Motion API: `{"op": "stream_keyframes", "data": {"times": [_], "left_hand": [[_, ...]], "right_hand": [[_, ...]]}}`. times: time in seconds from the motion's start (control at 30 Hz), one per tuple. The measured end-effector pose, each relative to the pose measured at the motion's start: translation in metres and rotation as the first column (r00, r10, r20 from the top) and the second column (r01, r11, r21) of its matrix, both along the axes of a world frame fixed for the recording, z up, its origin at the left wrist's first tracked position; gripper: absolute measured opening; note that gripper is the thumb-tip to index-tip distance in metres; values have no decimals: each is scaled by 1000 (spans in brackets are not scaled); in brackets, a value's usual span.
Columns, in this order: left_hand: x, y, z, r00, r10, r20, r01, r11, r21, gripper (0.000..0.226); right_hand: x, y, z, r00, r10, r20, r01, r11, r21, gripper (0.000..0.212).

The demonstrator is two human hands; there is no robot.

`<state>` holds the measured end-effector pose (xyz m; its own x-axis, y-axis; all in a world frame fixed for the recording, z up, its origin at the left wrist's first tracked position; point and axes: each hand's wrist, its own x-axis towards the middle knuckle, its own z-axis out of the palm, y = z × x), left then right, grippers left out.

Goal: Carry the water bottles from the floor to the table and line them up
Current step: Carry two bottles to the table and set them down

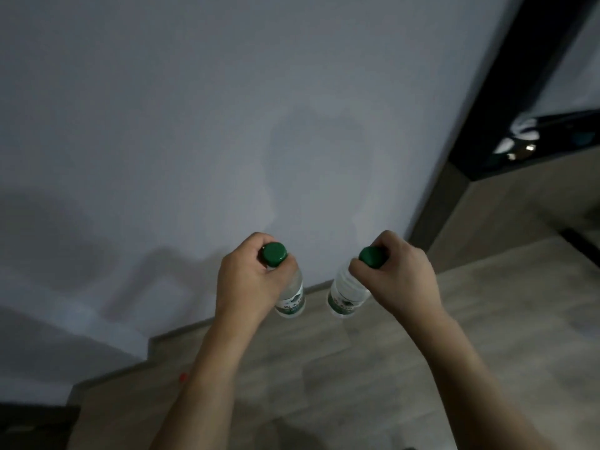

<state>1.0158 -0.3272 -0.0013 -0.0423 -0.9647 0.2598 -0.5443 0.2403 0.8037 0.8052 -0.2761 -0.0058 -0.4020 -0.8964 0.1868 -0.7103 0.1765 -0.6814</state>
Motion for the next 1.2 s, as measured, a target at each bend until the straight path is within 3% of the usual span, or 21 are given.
{"op": "stream_keyframes", "data": {"times": [0.57, 0.87, 1.2], "left_hand": [[-390, 59, 16, 884, -466, 34, 467, 881, -75, 17], [-552, 110, 40, 715, -699, 28, 699, 712, -70, 17], [-745, 141, 24, 594, -804, -13, 802, 593, -65, 20]], "right_hand": [[-337, 164, 10, 892, -450, -32, 447, 891, -83, 31], [-455, 246, 21, 723, -691, 10, 686, 715, -136, 29], [-615, 290, 13, 527, -848, 59, 847, 518, -123, 31]]}}
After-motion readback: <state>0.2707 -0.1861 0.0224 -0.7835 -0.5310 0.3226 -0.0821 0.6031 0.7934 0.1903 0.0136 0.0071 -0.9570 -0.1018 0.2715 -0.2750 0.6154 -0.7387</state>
